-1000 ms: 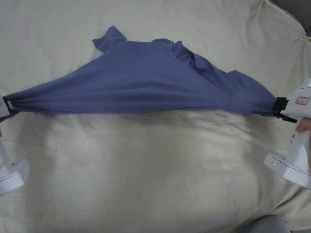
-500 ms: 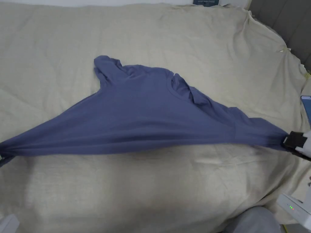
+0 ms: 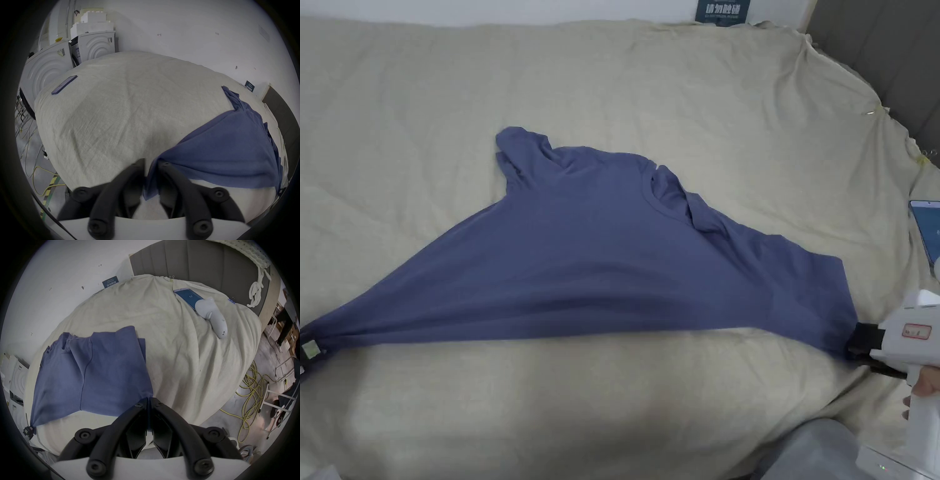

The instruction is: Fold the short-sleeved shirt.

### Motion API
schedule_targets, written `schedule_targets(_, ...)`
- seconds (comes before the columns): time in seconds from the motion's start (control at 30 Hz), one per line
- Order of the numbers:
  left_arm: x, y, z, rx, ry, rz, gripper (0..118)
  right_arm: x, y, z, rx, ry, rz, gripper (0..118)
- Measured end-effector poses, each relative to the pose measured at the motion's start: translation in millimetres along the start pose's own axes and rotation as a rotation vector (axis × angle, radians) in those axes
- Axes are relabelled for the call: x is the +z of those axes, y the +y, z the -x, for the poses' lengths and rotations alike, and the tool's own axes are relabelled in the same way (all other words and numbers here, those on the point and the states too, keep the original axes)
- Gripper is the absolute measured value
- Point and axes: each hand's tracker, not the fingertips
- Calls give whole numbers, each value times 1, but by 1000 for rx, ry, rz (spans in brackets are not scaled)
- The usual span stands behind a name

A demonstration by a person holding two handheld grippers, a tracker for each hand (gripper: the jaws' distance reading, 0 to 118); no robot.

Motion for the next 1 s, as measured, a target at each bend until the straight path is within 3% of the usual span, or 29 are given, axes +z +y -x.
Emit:
schedule_targets(0.07, 5, 3, 5, 10, 13, -14, 96, 8, -1, 2, 63, -53, -32, 73)
schedule_targets(0.13, 14, 9, 16, 37, 21, -51, 117, 19, 2, 1, 118, -81, -62, 95)
schedule_targets(0.37, 71, 42, 17, 108, -42, -342, 118, 86, 24, 20, 263, -143, -372, 98)
schedule_targets(0.5, 106, 46, -13, 97, -207, -574, 118, 126, 29, 47, 281, -35, -563, 98)
schedule_targets(0.6, 125, 44, -45, 55, -266, -630, 118, 144, 29, 69, 272, 51, -669, 101)
schedule_targets(0.67, 128, 43, -59, 24, -298, -652, 118, 148, 28, 81, 266, 95, -702, 107)
schedule_targets(1.0, 136, 16, -117, -167, -331, -697, 118, 140, -2, 123, 293, 210, -777, 107)
